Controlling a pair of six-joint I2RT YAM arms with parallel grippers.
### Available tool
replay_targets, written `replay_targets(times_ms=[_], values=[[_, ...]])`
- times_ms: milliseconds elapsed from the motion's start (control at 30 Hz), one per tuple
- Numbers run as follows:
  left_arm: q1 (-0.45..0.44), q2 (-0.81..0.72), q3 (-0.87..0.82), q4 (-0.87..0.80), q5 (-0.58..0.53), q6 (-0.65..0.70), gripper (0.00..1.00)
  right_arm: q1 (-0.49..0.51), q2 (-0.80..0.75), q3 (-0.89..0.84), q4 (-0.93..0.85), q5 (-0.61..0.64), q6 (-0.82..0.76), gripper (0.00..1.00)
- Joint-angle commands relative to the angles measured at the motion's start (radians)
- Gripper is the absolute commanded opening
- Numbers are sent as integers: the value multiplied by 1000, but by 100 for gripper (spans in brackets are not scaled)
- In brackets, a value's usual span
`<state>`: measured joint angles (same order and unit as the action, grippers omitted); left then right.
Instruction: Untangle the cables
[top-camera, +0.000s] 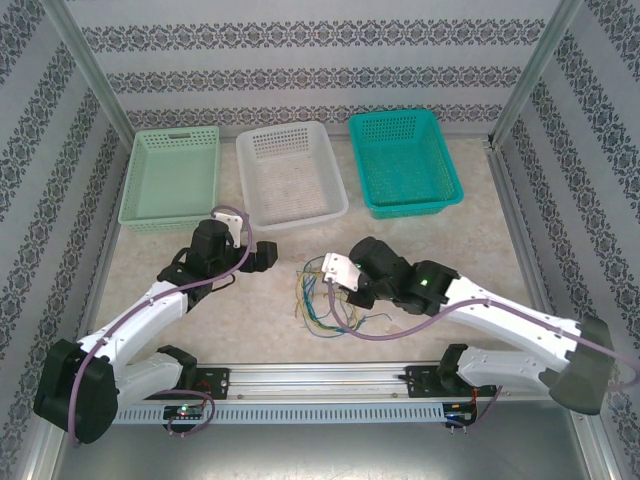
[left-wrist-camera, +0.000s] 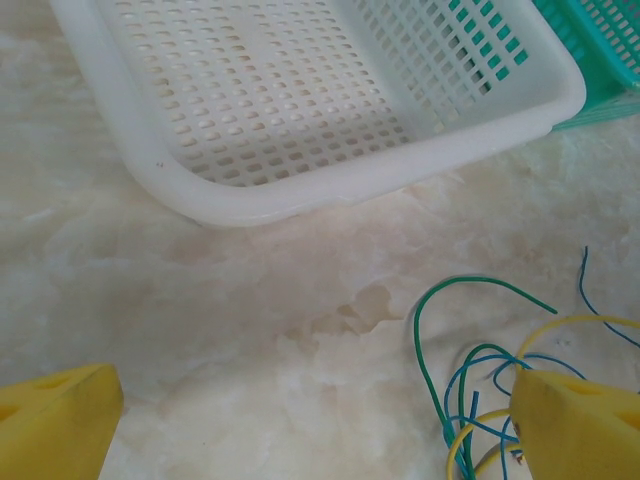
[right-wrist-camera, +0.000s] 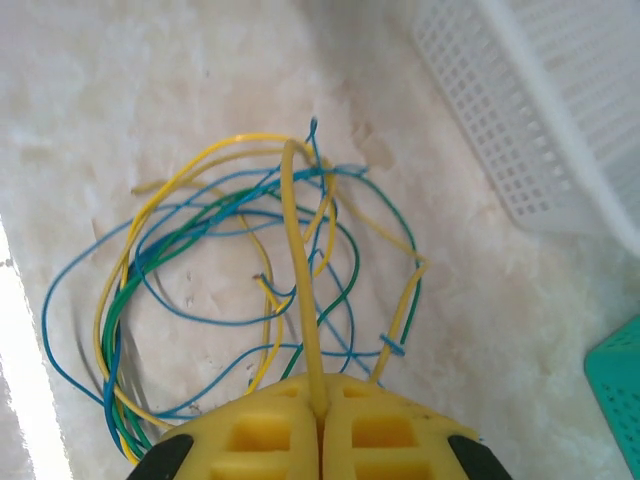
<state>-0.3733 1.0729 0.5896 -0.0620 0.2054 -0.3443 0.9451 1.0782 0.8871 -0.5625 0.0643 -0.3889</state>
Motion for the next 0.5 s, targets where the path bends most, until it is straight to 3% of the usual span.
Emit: replay_targets(times_ms=[0, 200, 467], values=[[-11, 7, 23, 28, 0, 21, 100, -35, -42, 11, 41, -70, 27, 6], [-12, 0, 25, 45, 26, 27, 99, -144, -76, 37, 117, -221, 85, 6], [-11, 15, 27, 95, 100, 45, 100, -368, -120, 53, 266, -493, 270, 6]])
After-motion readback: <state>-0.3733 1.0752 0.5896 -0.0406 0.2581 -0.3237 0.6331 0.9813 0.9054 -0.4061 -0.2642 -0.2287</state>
